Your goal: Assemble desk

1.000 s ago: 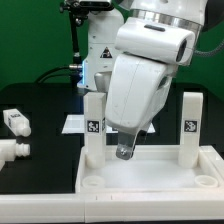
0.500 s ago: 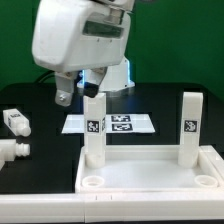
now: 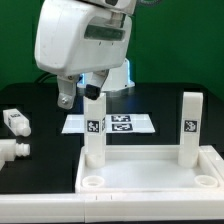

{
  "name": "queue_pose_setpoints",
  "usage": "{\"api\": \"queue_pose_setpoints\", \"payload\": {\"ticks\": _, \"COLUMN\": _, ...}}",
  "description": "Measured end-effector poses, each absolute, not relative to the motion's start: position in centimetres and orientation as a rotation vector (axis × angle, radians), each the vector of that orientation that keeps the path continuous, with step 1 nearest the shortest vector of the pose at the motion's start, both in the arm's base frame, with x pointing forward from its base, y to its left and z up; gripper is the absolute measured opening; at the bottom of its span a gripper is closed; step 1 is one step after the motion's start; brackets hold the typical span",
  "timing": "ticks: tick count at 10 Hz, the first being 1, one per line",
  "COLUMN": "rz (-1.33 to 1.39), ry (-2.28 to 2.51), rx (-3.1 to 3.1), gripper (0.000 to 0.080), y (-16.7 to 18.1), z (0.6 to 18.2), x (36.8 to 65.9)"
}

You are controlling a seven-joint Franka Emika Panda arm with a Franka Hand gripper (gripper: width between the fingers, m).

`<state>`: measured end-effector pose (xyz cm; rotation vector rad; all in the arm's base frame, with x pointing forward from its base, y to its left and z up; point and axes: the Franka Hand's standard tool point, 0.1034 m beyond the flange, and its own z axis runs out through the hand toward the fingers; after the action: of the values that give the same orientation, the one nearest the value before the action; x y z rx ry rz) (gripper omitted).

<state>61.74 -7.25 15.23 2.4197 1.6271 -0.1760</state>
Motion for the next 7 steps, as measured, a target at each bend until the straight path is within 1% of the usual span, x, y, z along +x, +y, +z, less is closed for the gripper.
{"api": "queue_pose_setpoints", "payload": {"ticks": 1, "rz": -0.183, "ry": 1.632, "rx": 2.423, "gripper": 0.0649, "y": -8.5, "z": 16.1, "x": 60.7}}
{"api": "queue_pose_setpoints", "payload": {"ticks": 3, "rz": -0.228, "ry": 1.629, "rx": 2.460, "gripper": 0.0649, "y": -12.8, "z": 16.5, "x": 56.9}}
{"api": "queue_pose_setpoints", "payload": {"ticks": 4, "rz": -0.211, "ry": 1.600, "rx": 2.477, "gripper": 0.0649, "y": -13.3, "z": 16.2, "x": 56.1}}
{"api": "queue_pose_setpoints", "payload": {"ticks": 5, "rz": -0.189, "ry": 1.609, "rx": 2.467, "gripper": 0.0649, "y": -12.8, "z": 15.8, "x": 55.9}}
{"api": "queue_pose_setpoints", "payload": {"ticks": 7, "rz": -0.196, "ry": 1.608, "rx": 2.468, "gripper": 0.0649, "y": -12.9, "z": 15.8, "x": 56.0}}
